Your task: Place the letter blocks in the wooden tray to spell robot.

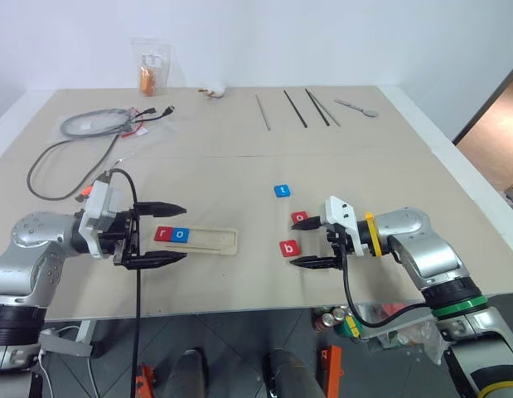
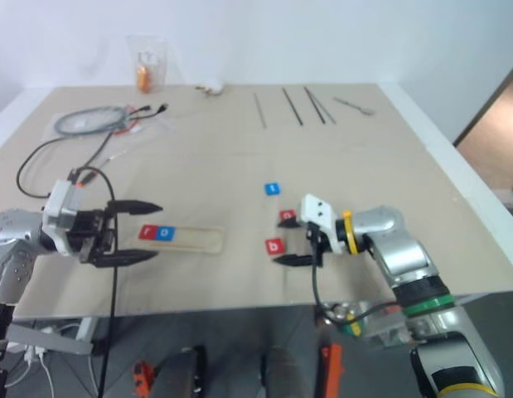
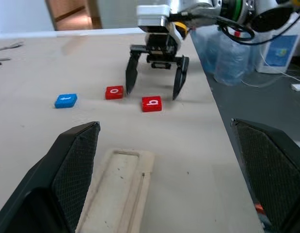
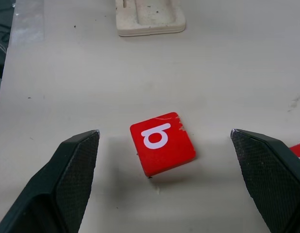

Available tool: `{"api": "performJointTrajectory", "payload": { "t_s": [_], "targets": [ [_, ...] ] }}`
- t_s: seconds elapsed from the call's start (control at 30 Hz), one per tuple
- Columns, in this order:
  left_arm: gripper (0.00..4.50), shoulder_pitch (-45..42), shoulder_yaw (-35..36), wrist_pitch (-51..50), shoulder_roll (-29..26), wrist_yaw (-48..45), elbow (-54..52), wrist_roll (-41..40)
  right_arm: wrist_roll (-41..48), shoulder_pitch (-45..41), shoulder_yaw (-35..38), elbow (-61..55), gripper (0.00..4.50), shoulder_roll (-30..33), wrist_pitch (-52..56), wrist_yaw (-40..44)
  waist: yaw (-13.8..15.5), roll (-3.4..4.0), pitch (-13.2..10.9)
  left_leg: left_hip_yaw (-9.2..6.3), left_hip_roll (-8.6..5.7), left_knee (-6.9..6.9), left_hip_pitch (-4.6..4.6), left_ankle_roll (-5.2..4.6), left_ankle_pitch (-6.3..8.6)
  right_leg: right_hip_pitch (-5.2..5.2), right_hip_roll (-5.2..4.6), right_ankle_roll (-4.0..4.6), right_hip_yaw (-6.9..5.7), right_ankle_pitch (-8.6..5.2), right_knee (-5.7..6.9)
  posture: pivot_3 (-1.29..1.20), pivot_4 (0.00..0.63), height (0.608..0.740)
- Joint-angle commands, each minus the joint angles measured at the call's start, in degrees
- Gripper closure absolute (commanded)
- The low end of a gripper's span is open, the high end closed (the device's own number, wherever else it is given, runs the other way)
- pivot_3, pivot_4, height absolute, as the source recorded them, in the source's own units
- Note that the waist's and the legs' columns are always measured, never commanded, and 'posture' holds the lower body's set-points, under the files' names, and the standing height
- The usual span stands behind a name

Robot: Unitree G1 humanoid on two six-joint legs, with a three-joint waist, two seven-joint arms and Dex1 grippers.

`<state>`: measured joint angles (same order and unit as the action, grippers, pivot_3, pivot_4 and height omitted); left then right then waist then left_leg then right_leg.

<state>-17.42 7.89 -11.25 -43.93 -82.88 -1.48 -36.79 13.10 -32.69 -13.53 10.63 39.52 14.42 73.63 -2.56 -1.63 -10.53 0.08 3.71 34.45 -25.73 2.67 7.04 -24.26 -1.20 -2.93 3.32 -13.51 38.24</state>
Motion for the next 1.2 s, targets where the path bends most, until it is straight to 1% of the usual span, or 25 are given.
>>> {"api": "performJointTrajectory", "payload": {
  "t_s": [0.03,0.33,0.37,0.53,0.7,0.87,1.03,1.2],
  "targets": [
    [0.03,1.4,2.0,0.5,-1.2,-0.3,-2.7,-0.5,-0.2,-0.5,0.4,0.1,0.00,-0.4,-1.1,1.0,0.0,0.00,0.0,0.00,0.00,0.00,0.00,0.00,0.00,0.00,0.00,0.00,0.00,0.00,0.00,0.00,0.150,0.740],
    [0.03,2.4,1.2,4.5,-2.1,-2.5,-1.3,2.2,-3.4,-1.1,0.2,5.6,0.00,-3.2,-4.8,-0.9,0.0,-0.01,0.0,0.02,0.00,0.01,0.04,0.00,0.00,0.01,-0.01,0.06,0.01,0.03,0.00,0.00,0.150,0.740],
    [0.00,2.4,1.0,4.7,-2.1,-2.7,-1.3,2.4,-3.6,-1.0,0.4,5.9,0.26,-3.3,-4.9,-1.0,0.0,-0.01,0.0,0.02,0.00,0.01,0.06,0.00,0.00,0.02,0.00,0.07,0.01,0.05,0.00,0.00,0.150,0.740],
    [0.00,2.1,0.8,5.3,-2.0,-3.0,-0.7,3.0,-4.8,-0.5,0.6,6.8,0.26,-3.7,-6.5,-2.8,0.0,-0.01,0.0,0.02,0.00,0.01,0.13,0.00,0.00,0.04,0.00,0.13,0.01,0.09,0.00,0.00,0.150,0.740],
    [0.00,1.7,0.9,5.6,-2.1,-2.9,0.7,3.5,-3.7,0.4,0.9,6.2,0.26,-3.3,-6.2,-1.3,0.0,-0.03,0.0,0.02,0.00,0.01,0.22,0.00,0.00,0.08,-0.01,0.22,0.02,0.16,0.00,0.00,0.150,0.740],
    [0.00,1.9,1.0,6.0,-2.1,-2.8,1.8,3.9,-1.8,0.6,2.0,4.5,0.26,-2.4,-3.1,-0.5,0.0,-0.04,0.0,0.02,0.00,0.01,0.23,0.00,0.00,0.08,-0.01,0.22,0.02,0.16,-0.01,0.00,0.150,0.740],
    [0.00,3.3,1.2,6.3,-1.6,-2.3,1.6,4.1,1.0,0.9,5.1,3.9,0.26,-3.1,-0.6,-2.7,0.0,-0.03,0.0,0.02,0.00,-0.01,0.22,0.00,0.00,0.08,-0.02,0.18,0.01,0.13,-0.01,0.00,0.150,0.740],
    [0.00,3.9,1.7,6.1,-1.6,-1.4,1.2,3.8,2.3,4.0,7.5,0.3,0.26,-3.1,1.2,-5.6,0.0,-0.03,0.0,0.03,0.00,-0.03,0.21,0.01,0.00,0.06,-0.03,0.16,0.01,0.11,-0.02,0.00,0.150,0.740]
  ]
}}
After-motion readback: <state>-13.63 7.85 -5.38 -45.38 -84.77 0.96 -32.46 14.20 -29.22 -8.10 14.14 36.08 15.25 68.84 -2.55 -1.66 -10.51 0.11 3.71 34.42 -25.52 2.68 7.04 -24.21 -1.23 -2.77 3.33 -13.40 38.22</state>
